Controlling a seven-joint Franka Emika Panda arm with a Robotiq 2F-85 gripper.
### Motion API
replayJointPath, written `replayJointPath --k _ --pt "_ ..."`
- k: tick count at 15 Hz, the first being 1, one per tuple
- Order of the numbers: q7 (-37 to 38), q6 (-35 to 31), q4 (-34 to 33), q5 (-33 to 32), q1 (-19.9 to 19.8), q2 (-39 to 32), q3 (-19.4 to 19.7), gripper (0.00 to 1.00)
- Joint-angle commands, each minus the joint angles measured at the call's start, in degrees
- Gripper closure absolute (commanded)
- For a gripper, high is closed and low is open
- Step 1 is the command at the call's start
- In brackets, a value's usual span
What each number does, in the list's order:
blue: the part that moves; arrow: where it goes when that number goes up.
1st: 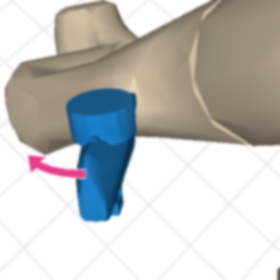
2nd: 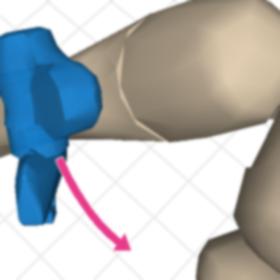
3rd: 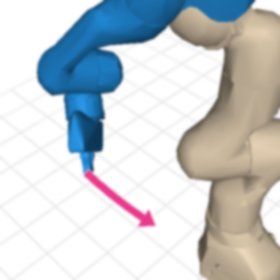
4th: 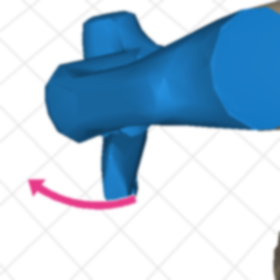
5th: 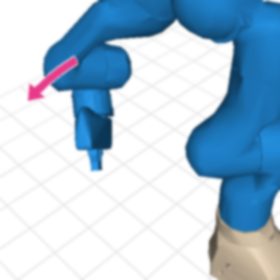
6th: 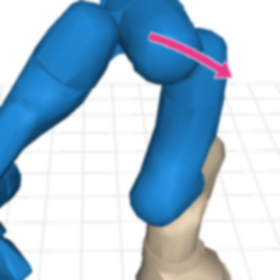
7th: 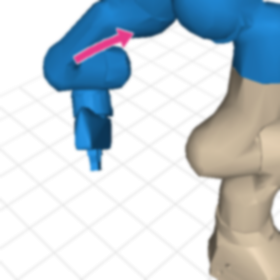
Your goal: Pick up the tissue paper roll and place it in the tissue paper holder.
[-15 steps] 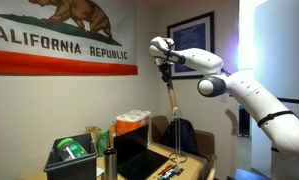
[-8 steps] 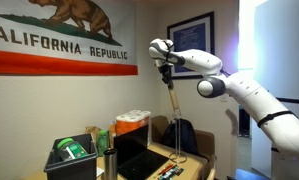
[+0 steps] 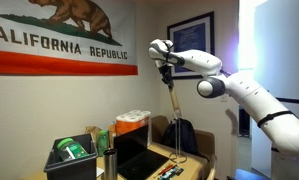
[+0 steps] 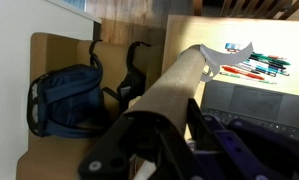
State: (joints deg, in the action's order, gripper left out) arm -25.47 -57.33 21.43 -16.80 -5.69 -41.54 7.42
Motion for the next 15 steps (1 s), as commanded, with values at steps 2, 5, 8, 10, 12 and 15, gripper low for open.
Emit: replayJointPath --k 2,5,8,10,12,15 --pt "1.5 -0.2 -0.3 -0.5 0.3 -0.1 0.8 0.98" --pt "1.0 -1.4 -0.5 -0.9 0.3 -0.5 0.9 0.98" --pt "0.6 -3.5 -0.6 -1.9 0.5 -0.9 1.3 0.98" --pt "0.3 -5.1 -0.6 -2.2 0.5 -1.3 1.4 0.98" --pt "0.5 -5.8 -0.3 -1.8 0.3 -1.5 1.4 0.98" --pt "0.6 -5.1 -0.1 -1.3 0.2 -1.9 1.2 0.98"
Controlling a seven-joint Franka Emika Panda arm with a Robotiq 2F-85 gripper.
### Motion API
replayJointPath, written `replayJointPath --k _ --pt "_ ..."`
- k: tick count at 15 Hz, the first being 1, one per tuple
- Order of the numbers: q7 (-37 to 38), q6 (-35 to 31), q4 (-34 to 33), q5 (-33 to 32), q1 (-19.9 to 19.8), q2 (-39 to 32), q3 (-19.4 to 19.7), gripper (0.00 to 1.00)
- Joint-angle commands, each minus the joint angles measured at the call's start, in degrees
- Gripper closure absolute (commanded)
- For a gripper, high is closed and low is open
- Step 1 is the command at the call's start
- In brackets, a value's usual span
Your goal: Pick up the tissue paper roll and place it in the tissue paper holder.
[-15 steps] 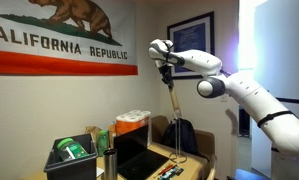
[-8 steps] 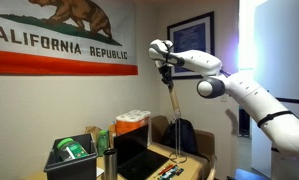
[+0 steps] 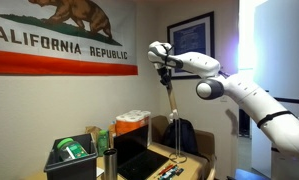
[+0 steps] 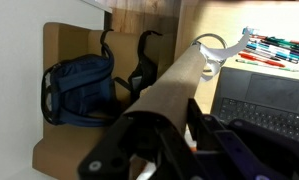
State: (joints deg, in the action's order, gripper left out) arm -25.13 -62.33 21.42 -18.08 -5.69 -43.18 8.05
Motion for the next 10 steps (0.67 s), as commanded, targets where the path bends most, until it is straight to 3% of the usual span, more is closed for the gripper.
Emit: replayJointPath --k 1,2,10 --pt "0.0 1.5 -3.3 -0.5 -0.1 -2.2 0.2 0.98" --pt "1.0 0.0 1.6 -0.1 0.5 0.4 0.7 0.98" --pt "0.9 2.4 -0.6 -0.5 0.5 -1.5 1.2 0.98"
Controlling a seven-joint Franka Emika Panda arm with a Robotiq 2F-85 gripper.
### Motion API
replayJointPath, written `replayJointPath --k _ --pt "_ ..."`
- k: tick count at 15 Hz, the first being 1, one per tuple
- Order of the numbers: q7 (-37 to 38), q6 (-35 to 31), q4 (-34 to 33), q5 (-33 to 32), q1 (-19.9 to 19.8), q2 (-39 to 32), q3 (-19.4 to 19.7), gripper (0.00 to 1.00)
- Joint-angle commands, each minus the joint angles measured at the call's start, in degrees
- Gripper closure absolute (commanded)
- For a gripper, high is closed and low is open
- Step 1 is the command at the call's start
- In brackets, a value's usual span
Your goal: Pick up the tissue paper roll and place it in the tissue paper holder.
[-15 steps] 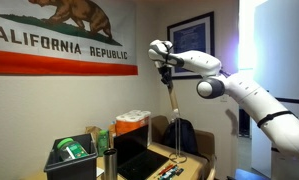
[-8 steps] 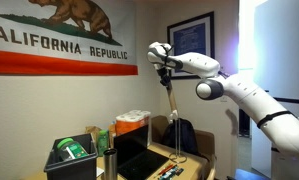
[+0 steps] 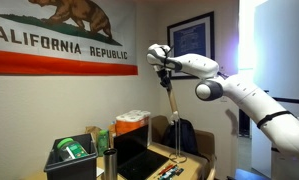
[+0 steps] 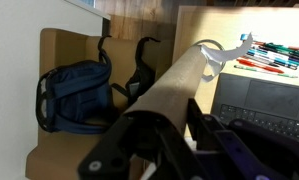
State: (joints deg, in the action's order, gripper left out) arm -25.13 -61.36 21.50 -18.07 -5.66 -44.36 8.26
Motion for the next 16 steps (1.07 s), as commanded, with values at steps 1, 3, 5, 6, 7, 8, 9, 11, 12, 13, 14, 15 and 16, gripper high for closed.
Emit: replayJointPath --k 1,3,5,6,7,8,9,11,12,13,14,15,16 --pt "0.5 2.7 -3.9 -0.9 0.1 -2.2 0.5 0.98" --pt "1.4 0.3 2.0 -0.5 0.8 0.9 0.9 0.98" --pt "1.0 2.7 -4.0 -0.7 0.2 -2.6 0.4 0.98" --pt "2.0 0.1 1.9 -0.3 0.8 0.6 0.8 0.98" --pt "2.2 -0.1 1.7 -0.3 0.8 0.5 0.8 0.98" --pt "2.0 0.3 0.5 -0.3 0.7 -0.3 0.8 0.98" --pt "1.9 0.5 -0.3 -0.3 0.6 -0.8 0.8 0.98" --pt "2.1 0.2 -0.3 -0.2 0.6 -0.8 0.7 0.98" --pt "2.1 0.1 -0.3 -0.1 0.6 -0.8 0.7 0.98" --pt "2.1 0.1 -0.3 0.0 0.6 -0.8 0.6 0.98" --pt "2.1 0.2 -0.3 0.2 0.5 -0.9 0.5 0.98" --pt "2.2 0.1 -0.3 0.4 0.5 -0.9 0.4 0.98" --pt "2.2 0.1 -0.3 0.7 0.4 -0.9 0.2 0.98"
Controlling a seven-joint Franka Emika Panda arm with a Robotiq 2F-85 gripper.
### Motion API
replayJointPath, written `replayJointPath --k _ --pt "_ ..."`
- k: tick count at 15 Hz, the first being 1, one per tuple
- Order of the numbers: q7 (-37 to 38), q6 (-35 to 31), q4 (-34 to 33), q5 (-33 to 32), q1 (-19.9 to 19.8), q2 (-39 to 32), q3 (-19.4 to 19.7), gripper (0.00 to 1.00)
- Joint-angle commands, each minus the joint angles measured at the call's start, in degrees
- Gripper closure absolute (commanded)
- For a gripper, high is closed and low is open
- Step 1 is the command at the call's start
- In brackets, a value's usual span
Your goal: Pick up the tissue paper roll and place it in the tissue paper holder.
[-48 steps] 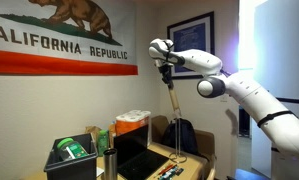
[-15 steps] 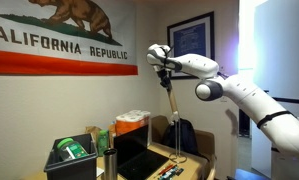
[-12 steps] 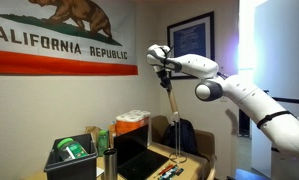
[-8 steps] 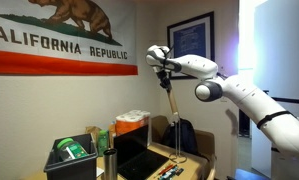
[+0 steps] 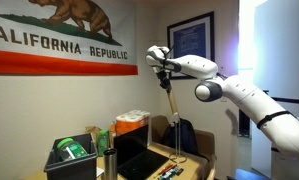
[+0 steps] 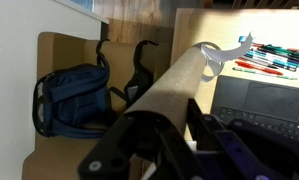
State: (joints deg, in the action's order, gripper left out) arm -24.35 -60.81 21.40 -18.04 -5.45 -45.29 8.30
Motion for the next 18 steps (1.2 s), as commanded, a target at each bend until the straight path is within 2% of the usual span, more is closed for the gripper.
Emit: replayJointPath --k 1,18 --pt "1.4 -0.4 -0.1 0.8 0.2 -0.1 0.0 0.98" --pt "1.7 -1.7 -0.3 1.3 0.9 -2.8 -0.4 0.98"
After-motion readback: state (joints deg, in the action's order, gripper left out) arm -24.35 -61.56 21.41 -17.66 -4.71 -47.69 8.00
